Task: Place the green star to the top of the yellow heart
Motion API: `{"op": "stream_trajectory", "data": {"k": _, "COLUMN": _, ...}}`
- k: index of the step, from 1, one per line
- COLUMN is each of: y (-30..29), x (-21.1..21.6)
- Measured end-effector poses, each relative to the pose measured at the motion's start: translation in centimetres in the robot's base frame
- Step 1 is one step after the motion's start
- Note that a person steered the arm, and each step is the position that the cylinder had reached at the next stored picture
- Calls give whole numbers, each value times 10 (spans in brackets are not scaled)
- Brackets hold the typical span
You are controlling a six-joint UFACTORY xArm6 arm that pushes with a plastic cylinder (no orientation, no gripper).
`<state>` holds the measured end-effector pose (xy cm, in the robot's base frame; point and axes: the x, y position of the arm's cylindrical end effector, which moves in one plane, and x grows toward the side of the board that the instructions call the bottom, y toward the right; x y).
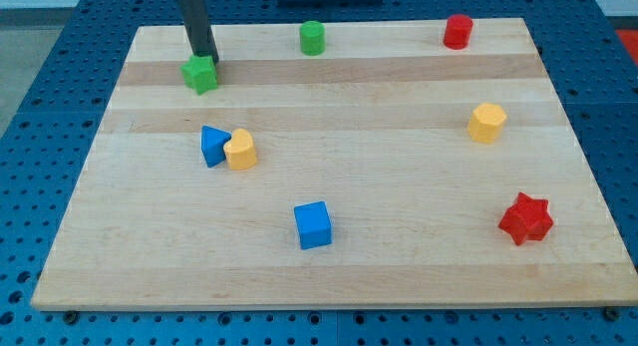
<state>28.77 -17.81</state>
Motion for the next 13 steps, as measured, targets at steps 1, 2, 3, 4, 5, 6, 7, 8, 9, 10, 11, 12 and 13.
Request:
{"op": "stream_trajectory", "data": {"k": 1, "y": 0, "x": 33}}
{"op": "stream_trajectory", "data": {"k": 2, "y": 2, "x": 19}}
{"op": "stream_trajectory", "data": {"k": 3, "y": -10, "x": -14}}
{"op": "stream_trajectory", "data": {"k": 4, "y": -36, "x": 11}}
{"op": "stream_trajectory", "data": {"k": 5, "y": -50, "x": 21}}
{"op": "stream_trajectory", "data": {"k": 6, "y": -44, "x": 22}}
{"op": "stream_trajectory", "data": {"k": 7, "y": -15, "x": 26}}
{"op": "stream_trajectory", "data": {"k": 8, "y": 13, "x": 56}}
{"op": "stream_trajectory", "data": {"k": 9, "y": 21, "x": 63}}
{"op": "stream_trajectory", "data": {"k": 10, "y": 19, "x": 32}}
{"op": "stream_trajectory", "data": {"k": 11, "y": -5, "x": 16}}
{"op": "stream_trajectory", "data": {"k": 12, "y": -37, "x": 17}}
{"op": "stream_trajectory", "data": {"k": 13, "y": -65, "x": 49}}
